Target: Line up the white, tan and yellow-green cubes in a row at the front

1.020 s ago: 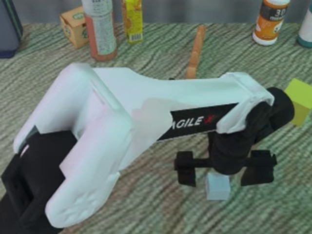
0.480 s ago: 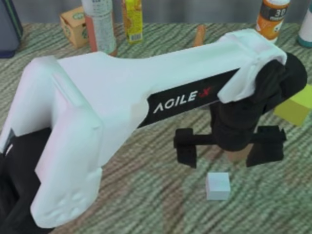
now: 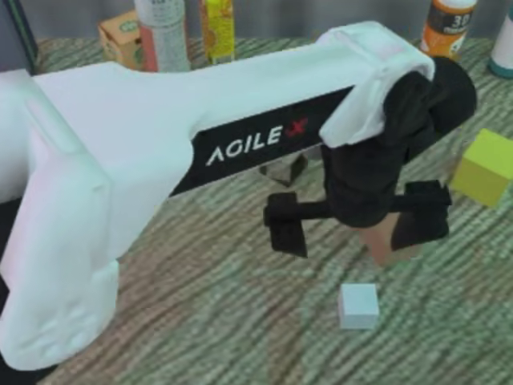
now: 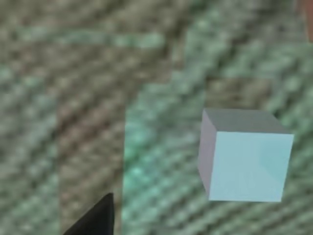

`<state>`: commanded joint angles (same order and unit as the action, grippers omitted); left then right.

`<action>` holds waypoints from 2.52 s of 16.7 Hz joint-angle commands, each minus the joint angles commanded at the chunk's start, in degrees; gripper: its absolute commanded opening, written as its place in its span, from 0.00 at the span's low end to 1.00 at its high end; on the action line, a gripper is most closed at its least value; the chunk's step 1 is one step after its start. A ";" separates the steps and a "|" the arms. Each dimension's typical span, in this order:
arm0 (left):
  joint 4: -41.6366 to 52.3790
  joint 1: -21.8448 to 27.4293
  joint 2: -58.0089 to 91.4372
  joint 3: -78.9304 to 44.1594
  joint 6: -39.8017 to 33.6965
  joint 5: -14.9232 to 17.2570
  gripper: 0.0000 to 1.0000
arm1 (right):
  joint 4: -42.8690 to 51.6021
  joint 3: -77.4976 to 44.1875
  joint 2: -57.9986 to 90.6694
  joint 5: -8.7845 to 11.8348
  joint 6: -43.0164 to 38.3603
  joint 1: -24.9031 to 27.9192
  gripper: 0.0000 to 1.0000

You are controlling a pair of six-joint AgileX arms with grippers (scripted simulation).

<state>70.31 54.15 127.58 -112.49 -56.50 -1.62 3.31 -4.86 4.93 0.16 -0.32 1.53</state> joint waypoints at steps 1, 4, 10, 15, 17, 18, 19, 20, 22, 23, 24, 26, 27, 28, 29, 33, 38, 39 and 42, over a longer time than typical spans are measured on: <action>-1.66 -1.54 -2.95 2.69 0.51 -0.12 1.00 | 1.62 -2.44 2.54 0.02 -0.15 0.68 1.00; -8.28 -7.68 -15.37 13.62 2.96 -0.44 1.00 | 7.96 -11.95 13.26 -0.03 -0.72 3.19 1.00; -26.81 -24.22 -52.84 45.74 13.77 -0.55 1.00 | 24.72 -35.37 45.90 -0.20 -2.11 9.50 1.00; -43.03 -37.50 -84.31 74.44 27.70 -0.18 1.00 | 39.86 -55.41 75.02 -0.16 -3.33 15.20 1.00; -49.23 -42.07 -94.68 84.32 33.88 0.06 1.00 | 45.06 -62.49 84.32 -0.12 -3.76 17.22 1.00; -52.24 -44.19 -99.47 88.81 36.96 0.20 1.00 | 47.51 -65.97 88.67 -0.10 -3.97 18.19 1.00; -55.14 -46.16 -104.07 93.00 39.98 0.37 1.00 | 49.78 -69.28 92.74 -0.10 -4.16 19.09 1.00; -57.89 -47.97 -108.48 96.87 42.87 0.54 1.00 | 51.85 -72.40 96.54 -0.10 -4.33 19.93 1.00; -62.73 -51.00 -116.31 103.38 48.08 0.92 1.00 | 55.23 -77.70 103.03 -0.13 -4.62 21.34 1.00; -64.78 -52.21 -119.57 106.00 50.32 1.10 1.00 | 56.64 -80.02 105.85 -0.16 -4.75 21.94 1.00; -66.56 -53.24 -122.28 108.16 52.29 1.26 1.00 | 57.82 -82.00 108.20 -0.19 -4.85 22.45 1.00; -69.19 -54.71 -126.01 111.16 55.23 1.51 1.00 | 59.42 -84.76 111.29 -0.24 -5.00 23.16 1.00; -69.95 -55.11 -127.08 112.03 56.09 1.59 1.00 | 59.89 -85.60 112.14 -0.25 -5.05 23.38 1.00; -70.31 -55.30 -127.58 112.49 56.50 1.62 1.00 | 60.11 -86.00 112.51 -0.26 -5.07 23.48 1.00; -70.31 -55.30 -127.58 112.49 56.50 1.62 1.00 | 60.11 -86.00 112.51 -0.26 -5.07 23.48 1.00; -70.31 -55.30 -127.58 112.49 56.50 1.62 1.00 | 60.15 -86.12 112.72 -0.25 -5.06 23.27 1.00; -70.31 -55.30 -127.58 112.49 56.50 1.62 1.00 | 53.37 -82.12 115.30 -0.28 -5.05 23.45 1.00; -70.31 -55.30 -127.58 112.49 56.50 1.62 1.00 | 50.60 -80.63 116.35 -0.29 -5.11 23.46 1.00; -70.31 -55.30 -127.58 112.49 56.50 1.62 1.00 | 43.93 -76.71 119.06 -0.31 -5.22 23.54 1.00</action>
<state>0.00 -1.15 0.00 0.00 0.00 0.00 47.24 -81.57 123.99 -0.15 -5.55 25.07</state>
